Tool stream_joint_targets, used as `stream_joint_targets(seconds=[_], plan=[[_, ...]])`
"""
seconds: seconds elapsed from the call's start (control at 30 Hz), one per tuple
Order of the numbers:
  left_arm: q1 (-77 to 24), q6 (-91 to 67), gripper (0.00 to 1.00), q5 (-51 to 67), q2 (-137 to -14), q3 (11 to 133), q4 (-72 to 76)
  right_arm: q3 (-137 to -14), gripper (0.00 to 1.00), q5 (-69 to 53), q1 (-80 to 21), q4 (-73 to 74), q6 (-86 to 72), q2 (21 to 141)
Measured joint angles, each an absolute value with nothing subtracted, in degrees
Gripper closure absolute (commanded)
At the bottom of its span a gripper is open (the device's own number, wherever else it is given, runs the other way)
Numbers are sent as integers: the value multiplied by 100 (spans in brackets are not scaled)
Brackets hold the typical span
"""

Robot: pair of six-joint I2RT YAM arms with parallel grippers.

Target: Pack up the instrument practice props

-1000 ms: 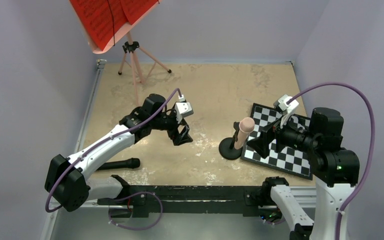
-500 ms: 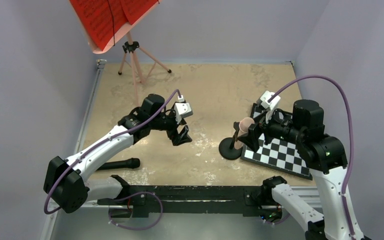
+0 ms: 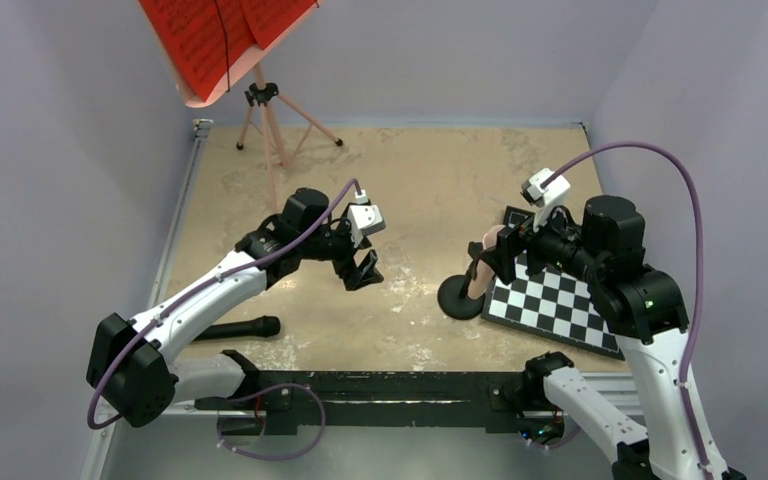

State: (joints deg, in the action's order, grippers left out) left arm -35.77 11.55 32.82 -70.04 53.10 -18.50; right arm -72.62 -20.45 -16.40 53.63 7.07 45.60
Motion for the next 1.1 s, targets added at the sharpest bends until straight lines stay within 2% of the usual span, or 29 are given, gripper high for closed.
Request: stream_joint_targets(seconds=[0.13, 0.4, 0.63, 0.73, 0.87, 0.93, 1.1], plan=[[-3577, 1144, 10, 3275, -6984, 5262, -1844, -7262, 16, -2049, -1673, 5352, 644, 4617], [-3577, 1109, 10, 3273, -6973, 5164, -1850, -7234, 35, -2403, -1756, 5354, 642, 4661], [-3577, 1114, 10, 3262, -6963, 5164, -1850, -7185, 64, -2620, -1894, 5384, 875, 4713], [-3577, 1125, 10, 3251, -6921, 5164, -1852, -7188, 72, -2679, -1951, 5393, 1022, 4746], [-3577, 1170, 10, 3251, -6836, 5140, -1850, -7249, 94, -2770, -2060, 5426, 1225, 4845], [-3577, 1199, 10, 3251, -6781, 5085, -1861, -7312, 98, -2829, -2112, 5485, 1365, 4925], [-3577, 1402, 11, 3249, -6709, 5002, -1929, -7625, 100, -3415, -2206, 5822, 1992, 5231]])
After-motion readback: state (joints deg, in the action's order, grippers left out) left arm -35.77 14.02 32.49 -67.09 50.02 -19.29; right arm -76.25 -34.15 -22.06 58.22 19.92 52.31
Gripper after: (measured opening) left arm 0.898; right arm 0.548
